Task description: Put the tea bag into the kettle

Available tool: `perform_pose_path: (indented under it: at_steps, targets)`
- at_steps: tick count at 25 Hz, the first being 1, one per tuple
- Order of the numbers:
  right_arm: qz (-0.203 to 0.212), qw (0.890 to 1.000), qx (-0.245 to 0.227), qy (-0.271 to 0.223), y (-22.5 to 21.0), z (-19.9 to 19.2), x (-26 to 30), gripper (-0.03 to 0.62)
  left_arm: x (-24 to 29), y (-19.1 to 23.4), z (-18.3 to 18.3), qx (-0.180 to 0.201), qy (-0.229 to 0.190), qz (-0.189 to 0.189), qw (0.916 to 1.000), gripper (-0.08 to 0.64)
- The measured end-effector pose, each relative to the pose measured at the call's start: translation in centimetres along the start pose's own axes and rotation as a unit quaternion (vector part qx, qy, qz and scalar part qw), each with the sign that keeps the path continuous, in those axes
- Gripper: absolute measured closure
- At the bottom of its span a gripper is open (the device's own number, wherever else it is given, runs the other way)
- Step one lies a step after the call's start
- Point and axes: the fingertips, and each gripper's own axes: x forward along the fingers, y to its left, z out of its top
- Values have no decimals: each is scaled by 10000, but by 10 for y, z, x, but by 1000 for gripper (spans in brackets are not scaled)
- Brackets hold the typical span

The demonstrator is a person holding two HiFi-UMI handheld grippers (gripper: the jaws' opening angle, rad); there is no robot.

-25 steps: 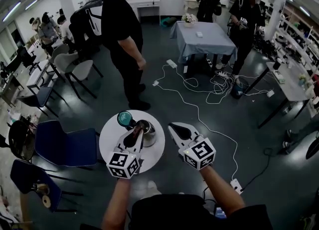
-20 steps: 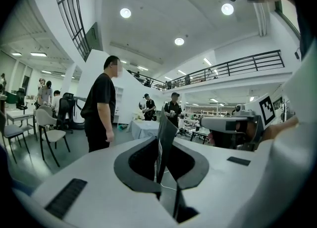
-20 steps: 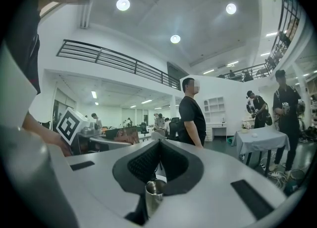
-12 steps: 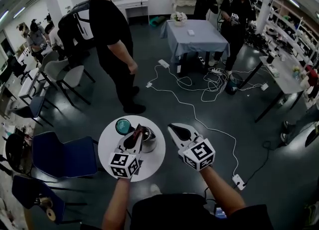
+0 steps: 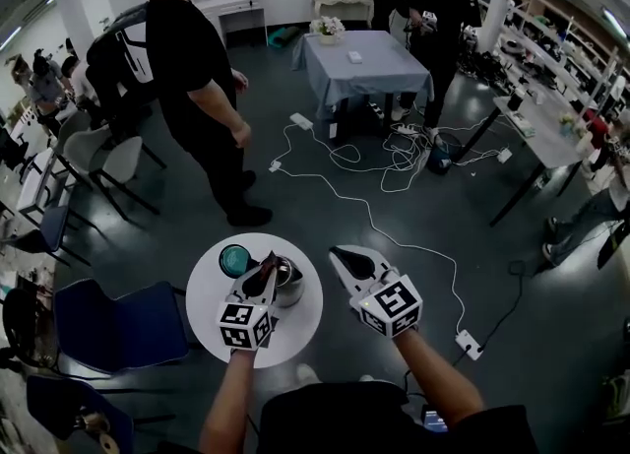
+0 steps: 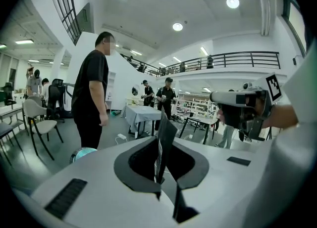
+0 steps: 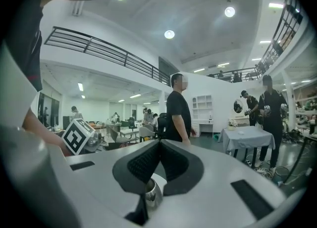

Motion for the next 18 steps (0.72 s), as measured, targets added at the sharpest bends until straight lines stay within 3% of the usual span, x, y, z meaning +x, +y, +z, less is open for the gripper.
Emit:
perform_pose_path:
  at_steps: [18]
  targets:
    - [-223,9996,25,195,4,-7,38,575,56,48,-47,377,862,-278,9952,523]
